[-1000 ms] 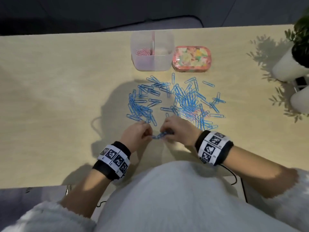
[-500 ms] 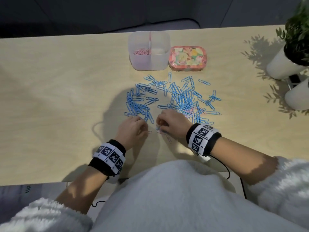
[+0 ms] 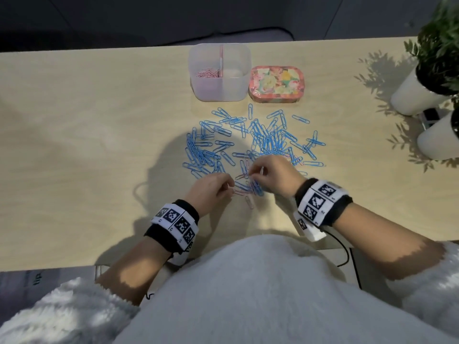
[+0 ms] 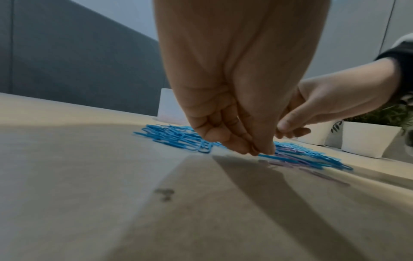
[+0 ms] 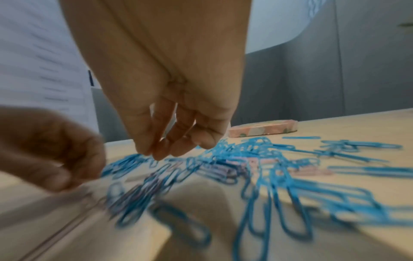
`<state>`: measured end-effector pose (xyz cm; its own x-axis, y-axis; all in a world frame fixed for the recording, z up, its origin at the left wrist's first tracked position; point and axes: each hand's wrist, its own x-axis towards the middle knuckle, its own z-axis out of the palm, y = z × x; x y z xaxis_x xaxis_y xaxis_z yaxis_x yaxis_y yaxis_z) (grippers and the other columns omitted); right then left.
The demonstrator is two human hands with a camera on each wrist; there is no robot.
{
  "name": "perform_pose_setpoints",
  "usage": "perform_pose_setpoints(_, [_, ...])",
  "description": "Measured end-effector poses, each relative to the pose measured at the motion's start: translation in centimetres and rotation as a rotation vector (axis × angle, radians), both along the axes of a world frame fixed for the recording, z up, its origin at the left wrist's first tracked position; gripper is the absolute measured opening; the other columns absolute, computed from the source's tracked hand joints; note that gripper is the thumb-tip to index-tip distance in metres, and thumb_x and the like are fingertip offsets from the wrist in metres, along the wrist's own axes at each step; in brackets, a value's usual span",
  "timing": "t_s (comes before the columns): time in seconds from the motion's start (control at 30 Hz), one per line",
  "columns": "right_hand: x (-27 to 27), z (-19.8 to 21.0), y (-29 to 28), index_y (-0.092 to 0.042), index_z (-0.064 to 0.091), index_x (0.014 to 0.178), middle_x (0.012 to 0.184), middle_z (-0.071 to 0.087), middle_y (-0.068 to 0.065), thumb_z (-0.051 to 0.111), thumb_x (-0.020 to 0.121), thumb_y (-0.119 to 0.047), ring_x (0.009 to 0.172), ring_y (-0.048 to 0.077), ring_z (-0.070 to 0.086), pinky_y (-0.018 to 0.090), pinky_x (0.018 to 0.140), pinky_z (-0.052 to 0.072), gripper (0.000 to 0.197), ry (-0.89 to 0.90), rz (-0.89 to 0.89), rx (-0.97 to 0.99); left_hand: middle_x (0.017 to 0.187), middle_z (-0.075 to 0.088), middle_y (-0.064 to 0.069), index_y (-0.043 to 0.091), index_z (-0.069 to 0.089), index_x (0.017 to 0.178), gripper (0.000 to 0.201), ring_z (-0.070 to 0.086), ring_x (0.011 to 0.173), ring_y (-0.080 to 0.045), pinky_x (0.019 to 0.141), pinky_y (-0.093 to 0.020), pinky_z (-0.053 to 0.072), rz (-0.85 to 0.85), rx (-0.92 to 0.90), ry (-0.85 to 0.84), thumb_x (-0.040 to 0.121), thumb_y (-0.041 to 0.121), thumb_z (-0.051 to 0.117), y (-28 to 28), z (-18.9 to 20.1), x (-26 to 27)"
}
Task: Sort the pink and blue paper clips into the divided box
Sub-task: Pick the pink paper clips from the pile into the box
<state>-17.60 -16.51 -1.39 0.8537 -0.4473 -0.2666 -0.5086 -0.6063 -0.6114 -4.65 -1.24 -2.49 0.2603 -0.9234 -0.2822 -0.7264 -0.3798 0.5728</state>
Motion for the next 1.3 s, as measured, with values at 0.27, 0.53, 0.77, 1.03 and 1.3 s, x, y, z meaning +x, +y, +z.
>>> perform_pose_setpoints(0.27, [1.0, -0.9, 2.7, -0.015, 0.063, 0.089, 0.096, 0.064, 0.004, 0.060, 0.081, -0.019, 0.091, 0.022, 0.056, 0.028, 0.074, 0.036, 0.010, 0.180, 0.010, -0.092, 0.094, 0.062, -0.013, 0.009, 0.064, 0.091, 0.013, 0.058, 0.090, -0.030, 0.074, -0.034, 0.042, -0.078, 0.072, -0.071, 0.080, 0.015, 0.061, -0.9, -0.3, -0.5])
perform_pose_setpoints(0.53, [-0.6, -0.7, 0.4, -0.018, 0.057, 0.077, 0.069, 0.054, -0.006, 0.057, 0.080, -0.014, 0.073, 0.019, 0.051, 0.029, 0.066, 0.039, 0.005, 0.097, -0.112, -0.004, 0.093, 0.057, -0.009, 0.011, 0.063, 0.094, 0.016, 0.055, 0.089, -0.024, 0.078, -0.031, 0.043, -0.044, 0.016, -0.040, 0.080, 0.019, 0.064, -0.5, -0.3, -0.4])
perform_pose_setpoints(0.77, [-2.7, -1.2, 2.0, -0.018, 0.054, 0.077, 0.075, 0.058, 0.001, 0.064, 0.080, -0.037, 0.077, 0.025, 0.055, 0.029, 0.065, 0.037, 0.021, 0.135, -0.192, -0.091, 0.099, 0.062, -0.014, 0.010, 0.068, 0.097, 0.017, 0.054, 0.095, -0.032, 0.082, -0.039, 0.043, -0.218, -0.087, -0.221, 0.085, 0.011, 0.056, -4.1, 0.3, -0.2])
perform_pose_setpoints(1.03, [-1.7, -2.2, 1.9, -0.011, 0.064, 0.086, 0.074, 0.059, 0.003, 0.064, 0.073, -0.009, 0.075, 0.025, 0.056, 0.029, 0.070, 0.043, 0.013, 0.071, -0.311, 0.051, 0.078, 0.062, -0.009, 0.013, 0.064, 0.077, 0.010, 0.060, 0.073, -0.030, 0.064, -0.036, 0.052, -0.400, -0.097, -0.434, 0.080, 0.018, 0.056, -4.6, -0.9, 0.7])
perform_pose_setpoints(1.3, [-3.5, -1.9, -0.7, -0.018, 0.050, 0.059, 0.068, 0.059, 0.012, 0.062, 0.080, -0.001, 0.063, 0.021, 0.051, 0.031, 0.067, 0.044, 0.030, -0.031, -0.445, 0.217, 0.083, 0.066, -0.008, 0.015, 0.065, 0.080, 0.028, 0.060, 0.077, -0.031, 0.067, -0.039, 0.049, -0.120, -0.171, -0.403, 0.084, 0.027, 0.040, -2.8, -0.5, 3.3])
